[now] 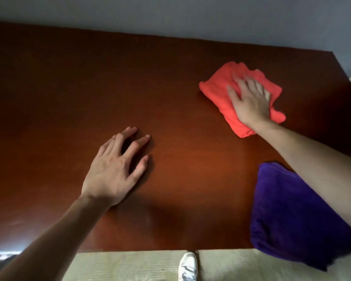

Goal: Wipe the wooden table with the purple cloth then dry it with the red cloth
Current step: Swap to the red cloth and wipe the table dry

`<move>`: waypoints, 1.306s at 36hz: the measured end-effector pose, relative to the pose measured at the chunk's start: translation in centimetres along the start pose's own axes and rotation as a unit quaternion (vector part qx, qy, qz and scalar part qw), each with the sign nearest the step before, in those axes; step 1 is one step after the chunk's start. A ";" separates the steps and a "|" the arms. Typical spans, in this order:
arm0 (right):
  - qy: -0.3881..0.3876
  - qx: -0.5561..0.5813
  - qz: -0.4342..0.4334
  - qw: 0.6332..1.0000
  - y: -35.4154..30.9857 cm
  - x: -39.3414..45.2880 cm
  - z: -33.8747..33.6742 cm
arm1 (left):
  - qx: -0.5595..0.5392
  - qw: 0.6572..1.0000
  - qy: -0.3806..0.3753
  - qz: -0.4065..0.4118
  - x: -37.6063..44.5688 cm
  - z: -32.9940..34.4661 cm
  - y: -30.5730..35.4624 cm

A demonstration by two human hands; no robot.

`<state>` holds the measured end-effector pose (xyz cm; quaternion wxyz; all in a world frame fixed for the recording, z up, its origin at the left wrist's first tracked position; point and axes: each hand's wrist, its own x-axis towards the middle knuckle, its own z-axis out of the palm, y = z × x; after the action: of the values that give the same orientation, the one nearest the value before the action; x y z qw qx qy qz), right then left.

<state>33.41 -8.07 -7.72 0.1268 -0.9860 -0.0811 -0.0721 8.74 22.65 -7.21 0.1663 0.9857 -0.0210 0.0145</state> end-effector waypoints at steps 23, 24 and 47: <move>-0.116 0.021 -0.315 0.942 9.1 0.1 -3.2 | -0.043 0.993 0.105 -0.016 7.2 4.7 14.0; -0.121 0.019 -0.325 0.938 9.5 1.2 -3.1 | -0.061 0.993 0.100 -0.017 8.2 5.4 15.9; -0.045 0.017 -0.167 0.985 17.5 17.5 -2.2 | 0.019 0.995 0.059 -0.078 14.3 10.3 25.0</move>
<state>53.38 -22.91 -6.96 0.1264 -0.9585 -0.2512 -0.0465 22.04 -4.87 -8.20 0.1490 0.9848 0.0660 0.0598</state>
